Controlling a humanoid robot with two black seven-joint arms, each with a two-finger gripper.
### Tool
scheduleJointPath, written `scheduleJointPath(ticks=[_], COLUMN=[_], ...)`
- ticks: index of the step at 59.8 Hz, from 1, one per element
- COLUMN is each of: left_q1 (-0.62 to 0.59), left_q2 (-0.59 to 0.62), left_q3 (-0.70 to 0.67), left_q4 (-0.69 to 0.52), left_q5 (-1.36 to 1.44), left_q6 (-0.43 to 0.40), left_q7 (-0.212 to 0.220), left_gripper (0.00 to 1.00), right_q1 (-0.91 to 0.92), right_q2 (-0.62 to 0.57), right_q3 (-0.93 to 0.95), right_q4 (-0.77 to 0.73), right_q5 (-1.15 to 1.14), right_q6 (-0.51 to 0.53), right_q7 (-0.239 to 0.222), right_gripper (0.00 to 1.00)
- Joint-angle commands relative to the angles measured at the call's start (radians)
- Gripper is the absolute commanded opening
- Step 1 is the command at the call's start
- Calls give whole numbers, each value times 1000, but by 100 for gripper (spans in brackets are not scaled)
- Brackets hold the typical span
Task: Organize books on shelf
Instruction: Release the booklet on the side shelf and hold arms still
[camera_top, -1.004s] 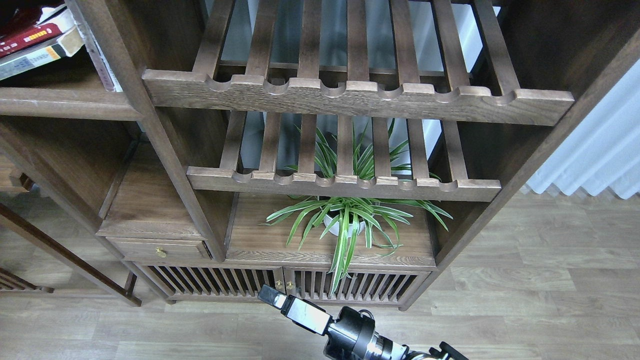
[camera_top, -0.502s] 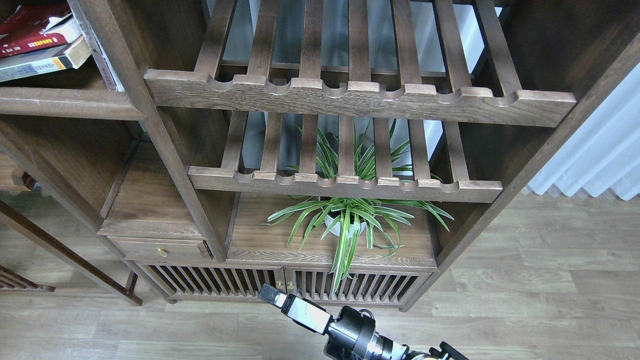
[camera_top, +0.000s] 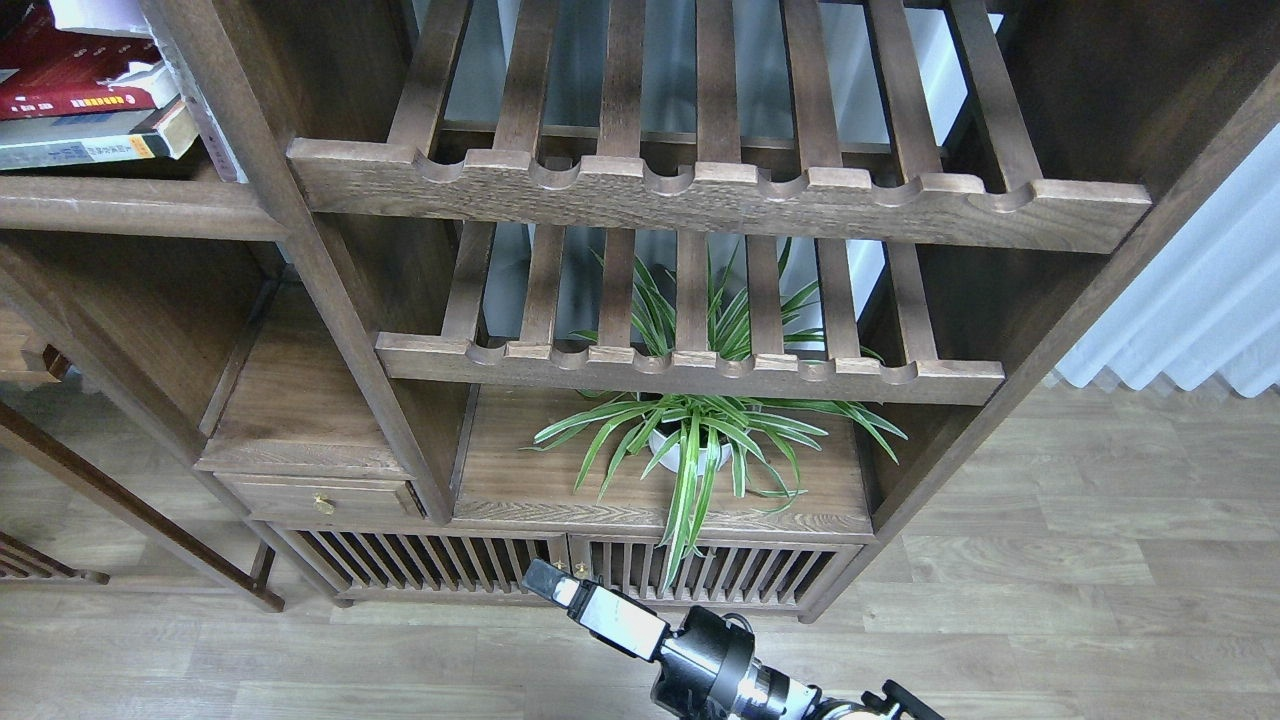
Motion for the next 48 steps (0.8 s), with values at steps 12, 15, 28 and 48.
scheduleJointPath(ticks=[12,15,28,48], left_q1=[269,333,556,874], left_q2=[41,41,31,-71], left_q3=[-142,-175,-248,-261], left_q4=[-195,-221,-326,-462], left_q5=[-91,-103,-161,-264], left_q6=[0,0,0,0], left_q7=[-2,-2,-4,-13], left_gripper=[41,42,42,45], right_q1=[0,0,2,4], right_q2=[0,0,0,0], right_q3=[53,62,86,86], right_q4=[13,21,30,32], right_q5=[3,4,4,4], right_q6=[0,0,0,0], right_q7=[0,2,0,0], right_gripper=[99,99,99,99])
